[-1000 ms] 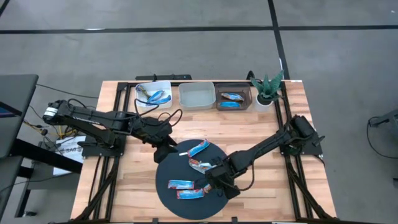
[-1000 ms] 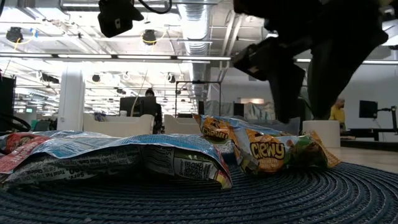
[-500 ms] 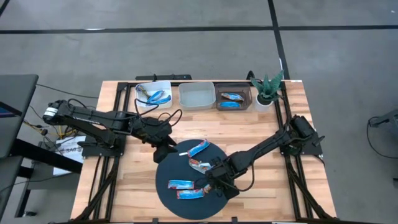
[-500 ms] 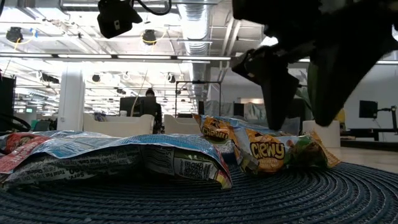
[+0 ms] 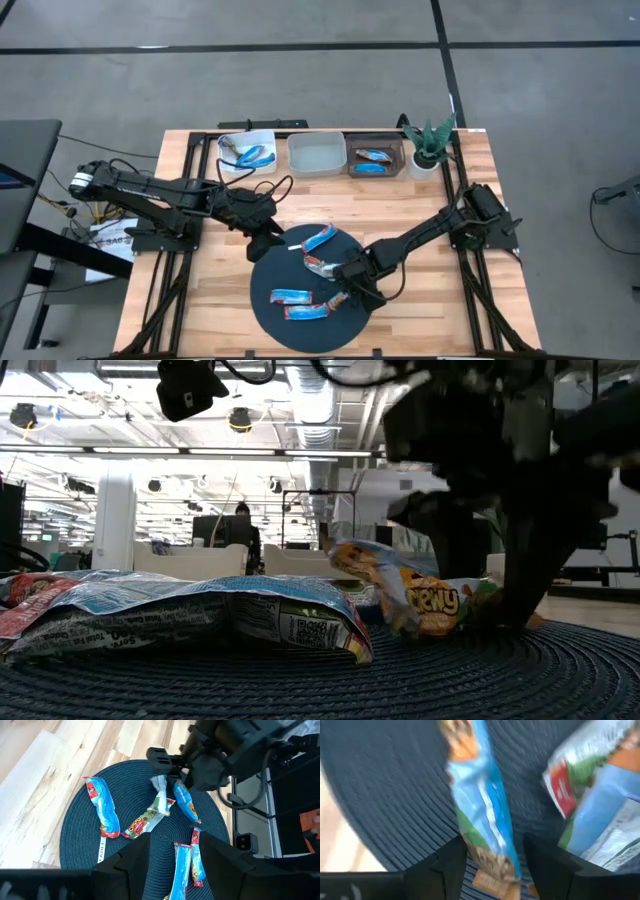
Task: Pick and place Granola Bars by type
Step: Put the yellow granola bar into the black bin
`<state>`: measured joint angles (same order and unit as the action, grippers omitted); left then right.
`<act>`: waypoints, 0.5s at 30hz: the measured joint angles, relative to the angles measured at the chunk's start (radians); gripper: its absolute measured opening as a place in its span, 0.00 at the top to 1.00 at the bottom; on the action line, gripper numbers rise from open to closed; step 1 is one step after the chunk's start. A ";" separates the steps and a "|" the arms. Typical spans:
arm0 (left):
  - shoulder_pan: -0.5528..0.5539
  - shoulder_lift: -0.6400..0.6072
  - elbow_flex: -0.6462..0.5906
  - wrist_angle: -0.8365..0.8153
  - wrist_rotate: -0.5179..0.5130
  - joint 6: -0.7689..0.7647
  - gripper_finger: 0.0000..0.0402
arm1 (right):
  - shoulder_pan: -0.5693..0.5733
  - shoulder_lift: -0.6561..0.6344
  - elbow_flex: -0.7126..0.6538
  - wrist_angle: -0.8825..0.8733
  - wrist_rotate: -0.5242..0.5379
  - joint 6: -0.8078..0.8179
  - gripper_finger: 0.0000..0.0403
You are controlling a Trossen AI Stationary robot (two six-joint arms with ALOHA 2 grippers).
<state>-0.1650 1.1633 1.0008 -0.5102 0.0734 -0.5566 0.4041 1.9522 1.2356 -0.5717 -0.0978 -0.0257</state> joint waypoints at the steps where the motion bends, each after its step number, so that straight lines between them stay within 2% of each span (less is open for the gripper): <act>1: 0.000 0.000 0.000 0.000 0.000 0.000 0.60 | -0.005 0.000 -0.010 0.003 0.000 0.000 0.55; 8: 0.000 0.000 0.000 0.000 0.000 -0.001 0.60 | -0.030 -0.005 -0.042 0.028 0.000 0.000 0.61; 15: 0.000 0.000 0.000 0.000 -0.001 -0.007 0.60 | -0.033 -0.004 -0.035 0.026 -0.004 0.001 0.78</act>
<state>-0.1650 1.1633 1.0008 -0.5098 0.0727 -0.5632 0.3706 1.9484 1.2008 -0.5461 -0.1020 -0.0250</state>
